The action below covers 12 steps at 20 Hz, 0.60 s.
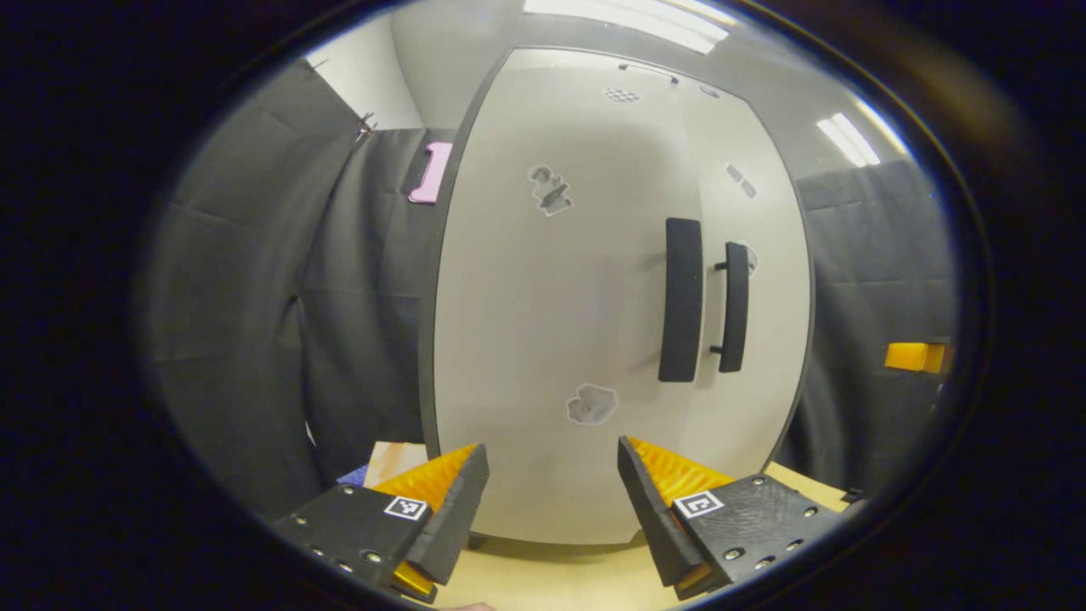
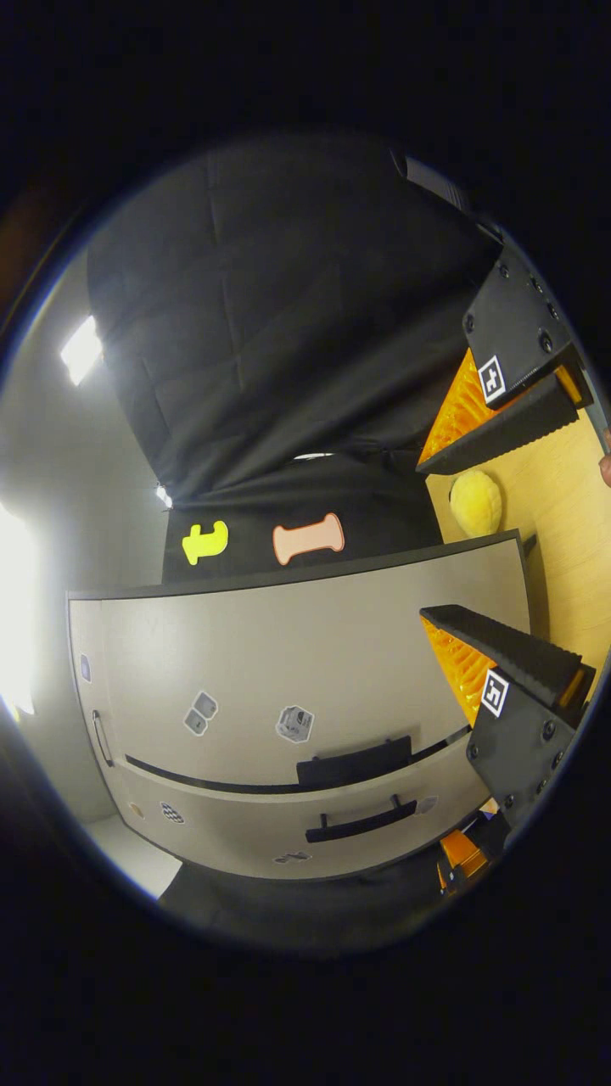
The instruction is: Grab one shoe with the right hand and put it into the shoe cabinet, grab the other shoe with the left hand and put it into the shoe cabinet; then close the right door with the right hand and the left door with the left hand.
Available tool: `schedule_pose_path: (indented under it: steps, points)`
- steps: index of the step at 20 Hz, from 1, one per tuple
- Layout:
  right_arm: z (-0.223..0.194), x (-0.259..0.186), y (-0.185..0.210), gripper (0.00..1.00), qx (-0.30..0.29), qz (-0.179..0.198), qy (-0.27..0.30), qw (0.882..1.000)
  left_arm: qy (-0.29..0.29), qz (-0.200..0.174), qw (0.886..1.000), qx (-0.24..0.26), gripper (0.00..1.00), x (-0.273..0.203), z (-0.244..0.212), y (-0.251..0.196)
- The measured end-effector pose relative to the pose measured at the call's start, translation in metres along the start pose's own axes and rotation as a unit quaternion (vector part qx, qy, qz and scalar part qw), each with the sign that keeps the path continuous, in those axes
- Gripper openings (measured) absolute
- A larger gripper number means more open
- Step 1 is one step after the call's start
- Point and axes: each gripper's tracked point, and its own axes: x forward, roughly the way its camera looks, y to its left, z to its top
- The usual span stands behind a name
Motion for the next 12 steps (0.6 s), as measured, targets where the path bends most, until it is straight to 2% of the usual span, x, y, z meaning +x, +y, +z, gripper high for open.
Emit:
schedule_pose_path:
  steps: [1, 2, 5, 6, 7, 12]
  points:
    - [-0.001, 0.001, -0.002, 0.98, -0.002, 0.000, 0.000, 1.000, 0.004, 0.000, 1.000, 0.001, 0.96, 0.000, -0.003, 0.000]
    - [-0.002, 0.002, -0.005, 0.98, -0.004, 0.001, 0.001, 1.000, 0.006, 0.003, 1.000, 0.002, 0.89, 0.000, -0.002, 0.001]
    - [0.000, 0.010, -0.014, 0.98, -0.001, 0.011, 0.001, 1.000, 0.003, 0.027, 1.000, 0.005, 0.88, -0.007, 0.001, 0.003]
    - [0.002, 0.014, -0.017, 0.98, 0.001, 0.017, -0.003, 1.000, 0.001, 0.037, 0.999, 0.006, 0.95, -0.010, 0.002, 0.005]
    - [0.002, 0.019, -0.021, 0.98, 0.001, 0.023, -0.005, 1.000, 0.001, 0.048, 0.999, 0.007, 0.88, -0.012, 0.003, 0.007]
    - [-0.008, 0.041, -0.048, 0.98, 0.005, 0.076, 0.008, 0.997, 0.014, 0.124, 0.992, -0.007, 0.89, -0.025, -0.005, 0.014]
